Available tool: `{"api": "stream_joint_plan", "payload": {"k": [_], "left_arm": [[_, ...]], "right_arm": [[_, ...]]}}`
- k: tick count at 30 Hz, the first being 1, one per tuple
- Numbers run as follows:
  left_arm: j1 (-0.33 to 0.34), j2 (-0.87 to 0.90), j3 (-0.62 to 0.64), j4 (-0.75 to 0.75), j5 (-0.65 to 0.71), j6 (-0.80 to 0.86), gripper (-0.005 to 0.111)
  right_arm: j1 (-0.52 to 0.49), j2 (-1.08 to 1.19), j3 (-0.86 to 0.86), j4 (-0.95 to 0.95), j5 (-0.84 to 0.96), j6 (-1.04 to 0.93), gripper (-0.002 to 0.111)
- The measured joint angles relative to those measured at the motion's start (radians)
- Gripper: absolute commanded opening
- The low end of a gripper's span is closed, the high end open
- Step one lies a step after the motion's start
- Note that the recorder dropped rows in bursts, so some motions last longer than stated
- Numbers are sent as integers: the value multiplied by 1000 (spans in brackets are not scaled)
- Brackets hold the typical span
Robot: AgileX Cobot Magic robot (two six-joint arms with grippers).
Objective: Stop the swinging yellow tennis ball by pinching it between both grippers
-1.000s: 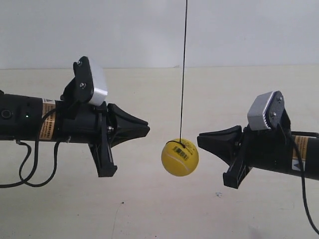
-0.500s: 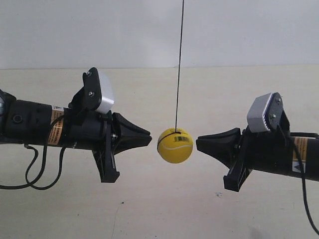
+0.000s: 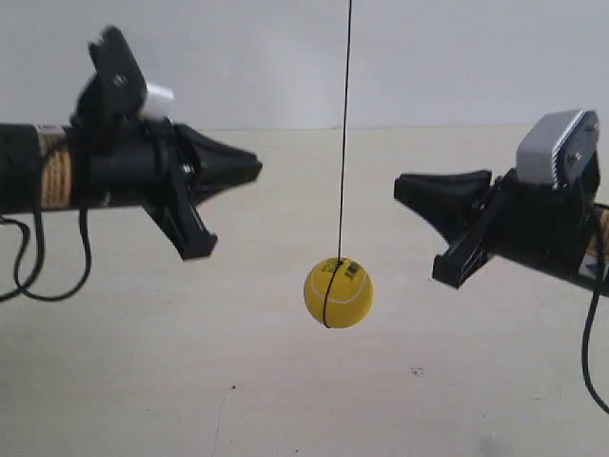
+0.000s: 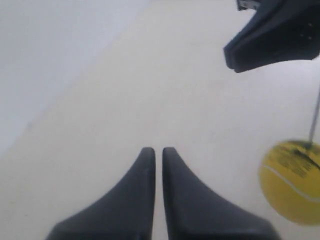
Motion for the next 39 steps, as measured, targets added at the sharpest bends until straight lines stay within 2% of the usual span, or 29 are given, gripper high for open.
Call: {"api": "stream_joint_plan", "payload": {"k": [5, 10, 14, 20, 28, 33, 39], "left_arm": [[0, -232, -16, -31, 158, -32, 5], [0, -508, -14, -35, 338, -109, 5], [0, -740, 7, -35, 424, -137, 5], [0, -1029, 70, -35, 453, -189, 5], [0, -1328, 188, -35, 487, -222, 5], [0, -1458, 249, -35, 524, -265, 5], [0, -1478, 297, -35, 533, -321, 5]], "right_arm": [[0, -185, 0, 145, 128, -2, 0], [0, -404, -2, 248, 340, -77, 0], [0, -569, -2, 365, 502, -133, 0], [0, -869, 20, 428, 689, -147, 0], [0, -1315, 114, 434, 751, -73, 0], [0, -1477, 121, 434, 839, -5, 0], [0, -1530, 123, 434, 910, 92, 0]]}}
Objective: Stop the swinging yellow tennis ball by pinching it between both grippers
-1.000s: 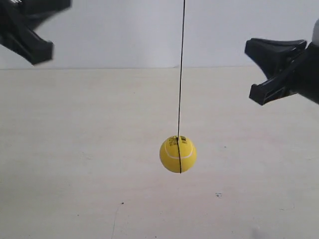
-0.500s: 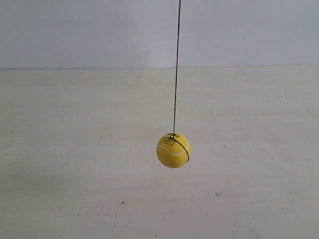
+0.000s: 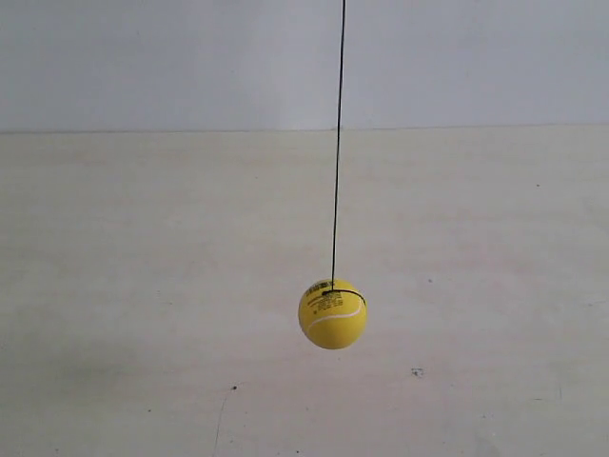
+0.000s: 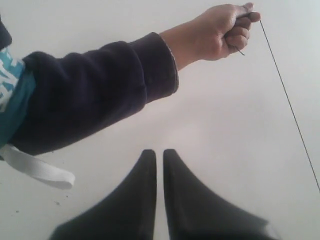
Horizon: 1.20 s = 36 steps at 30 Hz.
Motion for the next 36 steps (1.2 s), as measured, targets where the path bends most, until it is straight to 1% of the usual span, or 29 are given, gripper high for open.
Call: {"api": "stream_joint_plan", "payload": {"k": [4, 7, 12, 36], "left_arm": [[0, 0, 31, -3, -10, -97, 5], [0, 0, 46, -4, -14, -119, 5], [0, 0, 46, -7, -14, -127, 5], [0, 0, 46, -7, -20, -129, 5]], "right_arm": [[0, -2, 0, 0, 24, 60, 0], [0, -4, 0, 0, 52, 116, 0], [0, -5, 0, 0, 66, 154, 0], [0, -5, 0, 0, 84, 160, 0]]}}
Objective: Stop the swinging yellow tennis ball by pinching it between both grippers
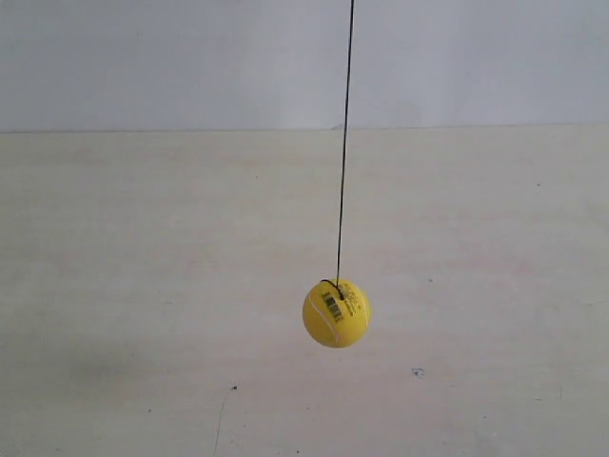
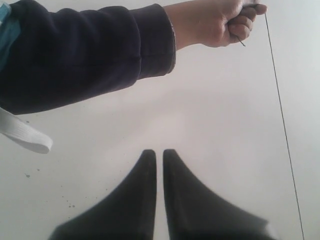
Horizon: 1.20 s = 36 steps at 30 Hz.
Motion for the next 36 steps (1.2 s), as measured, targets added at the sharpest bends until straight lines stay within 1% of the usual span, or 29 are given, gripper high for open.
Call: {"api": "stream_joint_plan", "payload": {"k": [3, 4, 5, 6, 7, 10, 13, 15, 18, 20, 23, 29, 36], "left_arm": [[0, 0, 0, 0, 0, 0, 5], [0, 0, 0, 0, 0, 0, 5], [0, 0, 0, 0, 0, 0, 5], [0, 0, 0, 0, 0, 0, 5], [0, 0, 0, 0, 0, 0, 5], [0, 0, 0, 0, 0, 0, 5], [0, 0, 0, 0, 0, 0, 5], [0, 0, 0, 0, 0, 0, 5], [0, 0, 0, 0, 0, 0, 5], [0, 0, 0, 0, 0, 0, 5], [0, 0, 0, 0, 0, 0, 5], [0, 0, 0, 0, -2, 0, 5], [0, 0, 0, 0, -2, 0, 5]], "right_arm": [[0, -3, 0, 0, 46, -13, 0], [0, -21, 0, 0, 136, -55, 0], [0, -28, 0, 2, 188, -77, 0], [0, -41, 10, 16, 288, -135, 0], [0, -51, 32, 22, 318, -174, 0], [0, -72, 142, 52, 286, -265, 0], [0, -74, 260, 150, 242, -400, 0], [0, -74, 306, 205, 230, -474, 0], [-2, -74, 322, 222, 229, -502, 0], [-22, -74, 322, 234, 244, -508, 0], [-46, -74, 322, 251, 292, -515, 0], [-94, -74, 323, 255, 472, -515, 0], [-101, -74, 328, 255, 528, -515, 0]]}}
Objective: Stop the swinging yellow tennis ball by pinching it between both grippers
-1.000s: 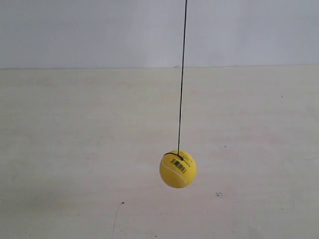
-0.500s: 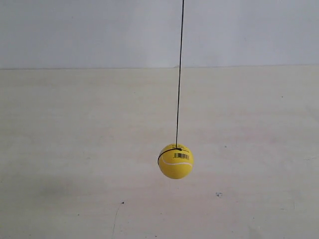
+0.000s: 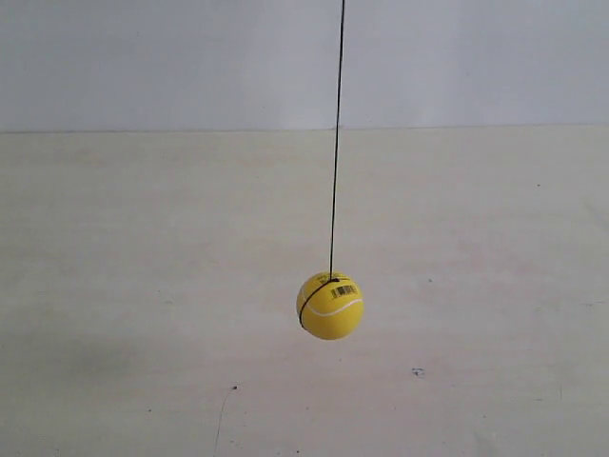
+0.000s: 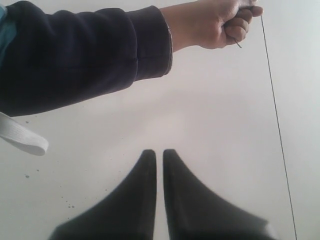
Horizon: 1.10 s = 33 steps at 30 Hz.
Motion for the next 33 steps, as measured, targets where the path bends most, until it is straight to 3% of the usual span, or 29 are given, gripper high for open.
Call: {"api": "stream_joint_plan", "payload": {"k": [32, 33], "left_arm": [[0, 0, 2, 0, 0, 0, 5], [0, 0, 8, -54, 2, 20, 5]], "right_arm": [[0, 0, 0, 0, 2, 0, 0], [0, 0, 0, 0, 2, 0, 0]]}}
